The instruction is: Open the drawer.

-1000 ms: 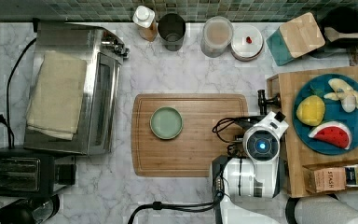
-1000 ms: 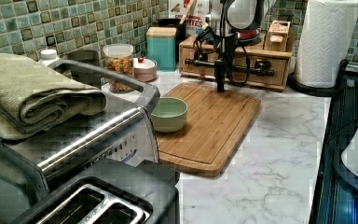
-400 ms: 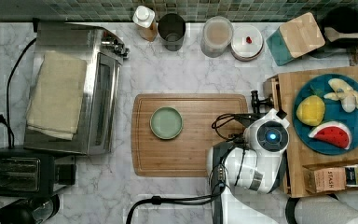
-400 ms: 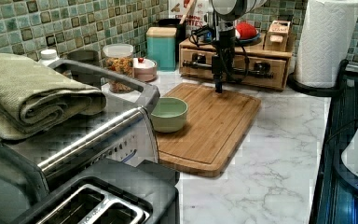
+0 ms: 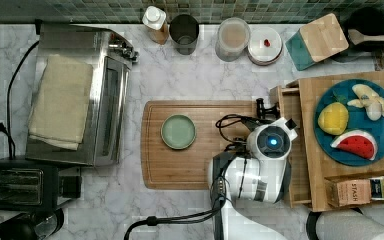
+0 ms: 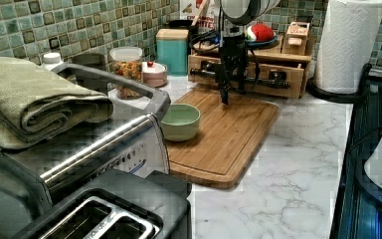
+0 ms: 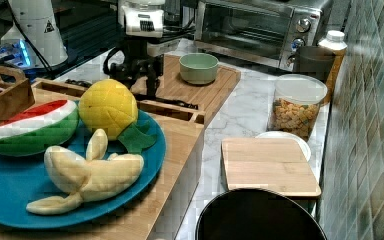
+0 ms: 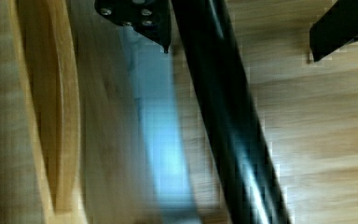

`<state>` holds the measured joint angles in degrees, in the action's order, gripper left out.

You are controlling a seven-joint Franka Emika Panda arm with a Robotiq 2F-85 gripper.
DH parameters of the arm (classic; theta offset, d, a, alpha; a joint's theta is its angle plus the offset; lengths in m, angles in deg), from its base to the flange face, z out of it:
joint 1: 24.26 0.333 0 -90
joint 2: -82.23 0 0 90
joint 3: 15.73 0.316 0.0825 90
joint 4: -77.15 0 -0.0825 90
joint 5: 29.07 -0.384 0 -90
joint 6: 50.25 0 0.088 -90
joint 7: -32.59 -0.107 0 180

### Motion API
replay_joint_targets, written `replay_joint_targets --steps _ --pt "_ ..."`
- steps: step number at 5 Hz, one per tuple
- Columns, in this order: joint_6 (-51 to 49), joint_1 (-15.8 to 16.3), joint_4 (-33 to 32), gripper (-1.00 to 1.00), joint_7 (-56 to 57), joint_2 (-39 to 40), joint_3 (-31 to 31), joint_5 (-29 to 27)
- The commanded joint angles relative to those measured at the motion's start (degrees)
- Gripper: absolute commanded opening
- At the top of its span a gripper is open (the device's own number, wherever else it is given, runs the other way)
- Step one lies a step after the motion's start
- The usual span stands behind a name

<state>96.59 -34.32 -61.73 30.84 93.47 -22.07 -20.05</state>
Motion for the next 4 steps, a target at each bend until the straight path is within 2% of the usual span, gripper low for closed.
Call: replay_joint_targets --steps 1,3,4 --pt "-1.5 9.4 -4.5 1.00 2.6 -6.6 12.1 -2.4" --pt "-1.7 7.2 -4.8 1.00 10.4 -7.7 15.2 -7.7" --pt "-0.9 8.0 -4.4 1.00 6.9 -7.4 17.2 -9.5"
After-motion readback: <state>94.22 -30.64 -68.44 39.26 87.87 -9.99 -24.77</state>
